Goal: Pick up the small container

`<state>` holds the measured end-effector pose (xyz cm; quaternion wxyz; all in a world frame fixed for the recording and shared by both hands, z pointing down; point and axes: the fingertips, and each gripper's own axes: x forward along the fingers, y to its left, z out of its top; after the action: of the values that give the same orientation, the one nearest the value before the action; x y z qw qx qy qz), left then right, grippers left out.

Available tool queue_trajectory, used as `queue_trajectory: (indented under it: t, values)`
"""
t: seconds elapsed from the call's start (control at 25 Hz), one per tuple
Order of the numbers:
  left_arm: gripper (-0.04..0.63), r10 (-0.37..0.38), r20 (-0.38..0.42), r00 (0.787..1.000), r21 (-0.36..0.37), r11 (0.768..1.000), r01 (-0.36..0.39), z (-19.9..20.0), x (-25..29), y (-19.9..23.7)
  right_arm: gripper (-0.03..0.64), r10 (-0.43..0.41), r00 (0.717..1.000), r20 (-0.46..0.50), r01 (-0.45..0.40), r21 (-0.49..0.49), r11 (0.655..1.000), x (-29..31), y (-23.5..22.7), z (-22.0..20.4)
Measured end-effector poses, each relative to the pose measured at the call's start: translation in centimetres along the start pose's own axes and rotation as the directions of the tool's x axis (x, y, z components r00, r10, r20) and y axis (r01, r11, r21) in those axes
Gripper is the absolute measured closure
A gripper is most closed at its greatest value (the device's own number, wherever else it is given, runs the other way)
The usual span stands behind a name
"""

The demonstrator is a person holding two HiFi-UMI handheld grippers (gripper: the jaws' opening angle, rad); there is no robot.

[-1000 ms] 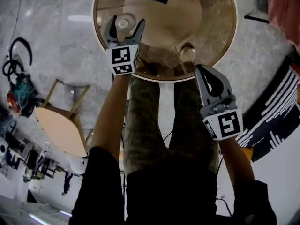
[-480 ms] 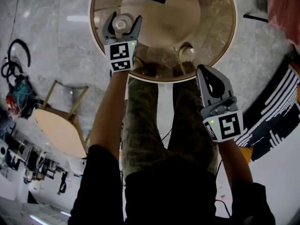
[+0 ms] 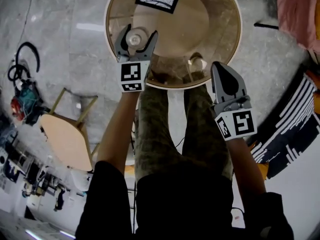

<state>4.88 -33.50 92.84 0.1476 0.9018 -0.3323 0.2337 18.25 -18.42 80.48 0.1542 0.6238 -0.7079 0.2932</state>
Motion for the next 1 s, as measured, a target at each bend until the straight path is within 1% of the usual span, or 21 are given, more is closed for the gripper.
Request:
queue_trajectory:
  t: [0.12, 0.24, 0.36, 0.48, 0.6, 0.72, 0.84, 0.92, 1.0]
  values:
    - [0.235, -0.022, 0.03, 0.999, 0.009, 1.0, 0.022, 4.5, -3.5, -2.7, 0.595, -0.023, 0.999, 0.032, 0.022, 0.034, 0.999, -3.1, 0.0, 1.5]
    - [0.235, -0.019, 0.048, 0.999, 0.0, 1.0, 0.019, 9.2, -7.5, -5.0, 0.595, -0.031, 0.997, 0.066, 0.028, 0.045, 0.999, -6.4, 0.1, 4.1]
    - [0.236, -0.028, 0.056, 0.998, -0.014, 0.999, 0.029, 12.4, -11.5, -7.5, 0.595, -0.04, 0.99, 0.138, 0.033, 0.048, 0.998, -8.5, -1.0, 8.5]
    - [0.236, -0.026, 0.063, 0.998, -0.008, 1.0, 0.027, 15.1, -15.1, -10.7, 0.595, -0.033, 0.975, 0.22, 0.032, 0.009, 0.999, -10.8, -2.2, 13.3]
    - [0.236, 0.012, 0.063, 0.998, -0.035, 0.999, -0.01, 16.9, -19.1, -15.2, 0.595, -0.024, 0.963, 0.268, 0.022, 0.011, 1.0, -14.9, -3.7, 15.6]
    - [0.236, 0.061, 0.088, 0.994, -0.061, 0.997, -0.056, 18.9, -21.7, -18.7, 0.595, -0.006, 0.955, 0.296, 0.017, -0.035, 0.999, -18.1, -4.9, 17.3]
    - [0.236, 0.097, 0.116, 0.989, -0.082, 0.993, -0.088, 20.3, -23.7, -19.5, 0.595, 0.012, 0.956, 0.292, 0.015, -0.091, 0.996, -19.3, -4.8, 18.1]
    - [0.236, 0.125, 0.131, 0.984, -0.101, 0.989, -0.112, 21.3, -24.9, -18.4, 0.595, 0.021, 0.957, 0.29, 0.014, -0.118, 0.993, -19.2, -4.1, 19.2]
    - [0.236, 0.145, 0.142, 0.979, -0.117, 0.985, -0.129, 23.5, -27.3, -17.1, 0.595, 0.026, 0.958, 0.287, 0.016, -0.144, 0.989, -20.4, -2.4, 21.7]
